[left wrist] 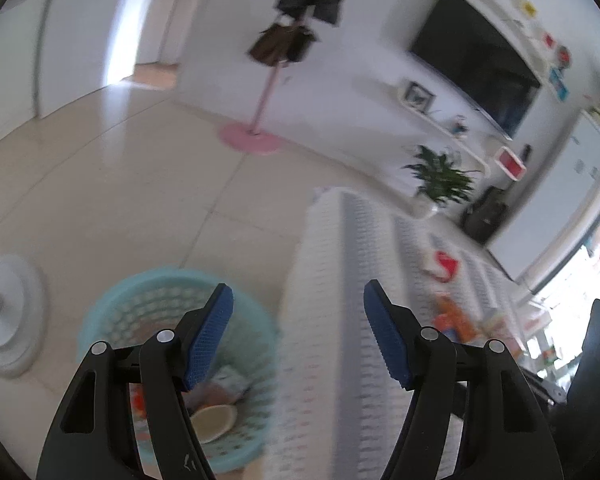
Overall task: Collect trash
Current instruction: 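Grasp the blue card box with the left tool while the right tool grasps the pink bottle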
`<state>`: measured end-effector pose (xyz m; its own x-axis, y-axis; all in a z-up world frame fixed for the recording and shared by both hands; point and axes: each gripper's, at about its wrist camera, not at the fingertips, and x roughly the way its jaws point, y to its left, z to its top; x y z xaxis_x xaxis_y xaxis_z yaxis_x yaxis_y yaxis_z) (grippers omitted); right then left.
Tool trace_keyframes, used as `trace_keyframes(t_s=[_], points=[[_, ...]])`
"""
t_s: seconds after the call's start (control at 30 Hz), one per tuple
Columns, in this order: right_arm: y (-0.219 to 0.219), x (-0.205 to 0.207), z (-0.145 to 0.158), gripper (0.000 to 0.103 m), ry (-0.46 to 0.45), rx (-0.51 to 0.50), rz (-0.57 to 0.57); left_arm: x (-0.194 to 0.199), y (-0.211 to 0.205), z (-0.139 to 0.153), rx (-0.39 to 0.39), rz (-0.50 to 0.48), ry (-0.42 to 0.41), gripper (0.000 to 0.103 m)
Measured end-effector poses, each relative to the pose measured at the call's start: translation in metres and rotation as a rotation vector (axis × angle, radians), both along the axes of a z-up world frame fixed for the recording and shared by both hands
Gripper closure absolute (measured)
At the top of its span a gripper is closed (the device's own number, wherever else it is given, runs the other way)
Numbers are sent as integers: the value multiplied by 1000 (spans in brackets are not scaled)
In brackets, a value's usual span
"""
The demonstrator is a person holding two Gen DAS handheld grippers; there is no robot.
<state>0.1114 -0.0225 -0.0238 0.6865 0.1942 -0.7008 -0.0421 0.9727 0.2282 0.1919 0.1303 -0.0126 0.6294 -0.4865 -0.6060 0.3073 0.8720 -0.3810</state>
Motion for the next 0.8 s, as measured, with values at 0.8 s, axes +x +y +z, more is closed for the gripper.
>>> trace_keyframes(t_s=[0.8], points=[[-344,-99,-32,49,55,-201,-419,-54,-304,-109,287,-317,88,20]])
